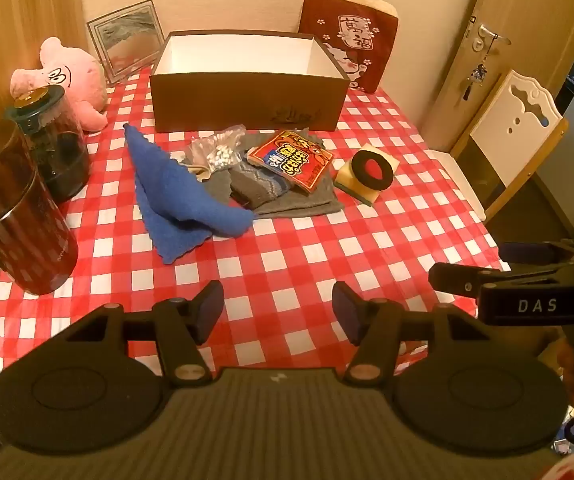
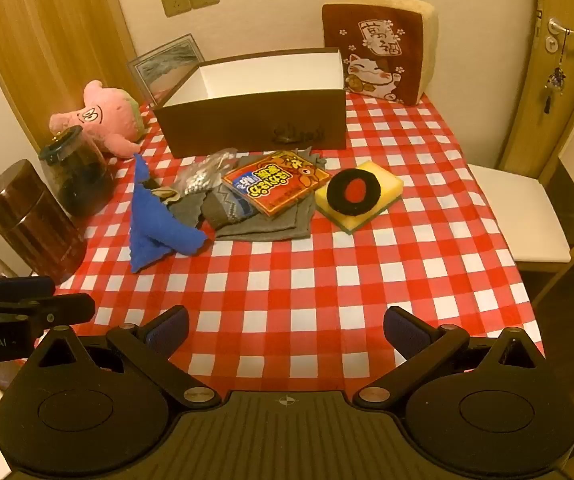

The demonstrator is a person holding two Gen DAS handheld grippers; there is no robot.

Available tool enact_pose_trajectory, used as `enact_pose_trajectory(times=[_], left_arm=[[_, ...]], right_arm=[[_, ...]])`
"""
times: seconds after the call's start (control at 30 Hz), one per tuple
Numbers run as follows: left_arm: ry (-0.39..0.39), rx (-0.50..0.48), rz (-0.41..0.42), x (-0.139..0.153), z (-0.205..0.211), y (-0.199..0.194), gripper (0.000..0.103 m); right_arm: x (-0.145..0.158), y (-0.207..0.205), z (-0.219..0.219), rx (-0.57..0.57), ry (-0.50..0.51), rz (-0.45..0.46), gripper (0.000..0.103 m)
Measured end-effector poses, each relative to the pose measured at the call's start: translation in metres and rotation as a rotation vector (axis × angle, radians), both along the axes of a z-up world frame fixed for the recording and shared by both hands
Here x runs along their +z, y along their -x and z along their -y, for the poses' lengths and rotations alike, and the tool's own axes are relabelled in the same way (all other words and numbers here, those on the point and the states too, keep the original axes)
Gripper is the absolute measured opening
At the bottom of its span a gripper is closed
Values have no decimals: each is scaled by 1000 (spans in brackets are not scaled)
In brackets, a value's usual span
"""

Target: Organize soft objects

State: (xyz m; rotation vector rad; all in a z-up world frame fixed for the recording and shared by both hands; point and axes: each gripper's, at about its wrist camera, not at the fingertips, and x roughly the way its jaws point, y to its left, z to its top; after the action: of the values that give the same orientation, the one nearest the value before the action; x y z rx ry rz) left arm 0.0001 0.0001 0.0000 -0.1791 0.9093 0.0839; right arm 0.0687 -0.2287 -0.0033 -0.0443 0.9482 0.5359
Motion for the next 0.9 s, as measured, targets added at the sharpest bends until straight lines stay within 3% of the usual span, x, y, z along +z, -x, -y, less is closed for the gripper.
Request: enact_pose_trajectory(times=[0.9], left_arm=[[-3, -1, 2, 0, 0, 0, 58]], right_arm=[[1, 0, -1, 0, -3, 0, 103]])
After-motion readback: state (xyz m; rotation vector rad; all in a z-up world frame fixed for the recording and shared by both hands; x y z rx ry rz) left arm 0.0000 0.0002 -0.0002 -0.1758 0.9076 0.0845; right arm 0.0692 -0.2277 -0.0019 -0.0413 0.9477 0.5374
